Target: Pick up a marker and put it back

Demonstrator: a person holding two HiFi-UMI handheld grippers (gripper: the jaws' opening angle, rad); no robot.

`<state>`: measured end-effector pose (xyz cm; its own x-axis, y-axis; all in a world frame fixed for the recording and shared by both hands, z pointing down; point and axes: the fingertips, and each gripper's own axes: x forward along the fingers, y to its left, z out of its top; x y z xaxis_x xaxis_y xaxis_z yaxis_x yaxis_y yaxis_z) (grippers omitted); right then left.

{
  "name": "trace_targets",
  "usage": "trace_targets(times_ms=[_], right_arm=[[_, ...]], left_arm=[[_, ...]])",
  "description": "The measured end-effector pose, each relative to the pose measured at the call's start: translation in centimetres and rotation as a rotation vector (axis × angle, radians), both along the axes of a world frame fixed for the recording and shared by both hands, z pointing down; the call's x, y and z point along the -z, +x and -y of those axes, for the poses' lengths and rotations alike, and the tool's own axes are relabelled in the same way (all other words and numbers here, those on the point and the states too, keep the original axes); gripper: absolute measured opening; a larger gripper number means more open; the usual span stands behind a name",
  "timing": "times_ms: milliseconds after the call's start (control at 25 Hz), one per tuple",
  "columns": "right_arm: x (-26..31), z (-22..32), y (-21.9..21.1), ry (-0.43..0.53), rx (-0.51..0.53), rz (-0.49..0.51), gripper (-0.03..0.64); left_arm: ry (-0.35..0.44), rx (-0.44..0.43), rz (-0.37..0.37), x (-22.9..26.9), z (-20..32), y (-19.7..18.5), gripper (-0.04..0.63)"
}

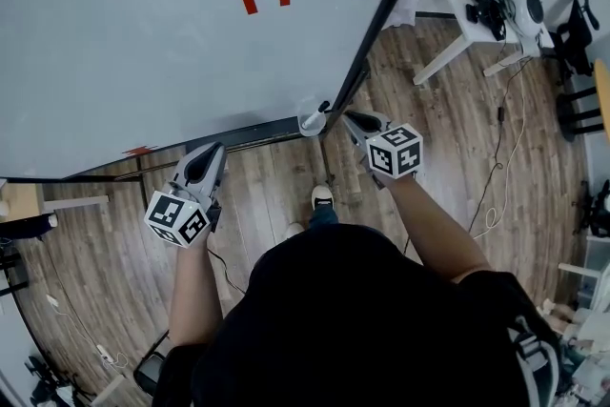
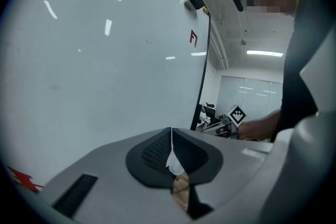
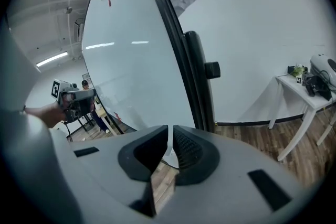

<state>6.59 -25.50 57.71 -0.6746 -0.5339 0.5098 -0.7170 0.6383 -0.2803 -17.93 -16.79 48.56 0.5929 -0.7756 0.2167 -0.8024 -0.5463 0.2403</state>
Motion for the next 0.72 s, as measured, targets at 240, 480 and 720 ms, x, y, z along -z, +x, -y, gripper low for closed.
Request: trace_targets(times_ms=[240,480,720], right_arm=[[-3.0,1.1,-0.7,-0.051,0.016,-0.022,0.048],[-5.9,2.0,-1.5,-0.101,0.027,-0.041,0.067],[-7.5,2.8,-2.4,-0.139,0.026,-0.025,0.075]], left_arm=[[-0.014,0.010,0.001,-0.6,0.8,-0.2,0.015],[-0.034,0.022,-0.002,-1.3,1.2,-0.7,0.015],[-0.049,0.031,-0.004,-1.8,1.5,-1.1,0.015]])
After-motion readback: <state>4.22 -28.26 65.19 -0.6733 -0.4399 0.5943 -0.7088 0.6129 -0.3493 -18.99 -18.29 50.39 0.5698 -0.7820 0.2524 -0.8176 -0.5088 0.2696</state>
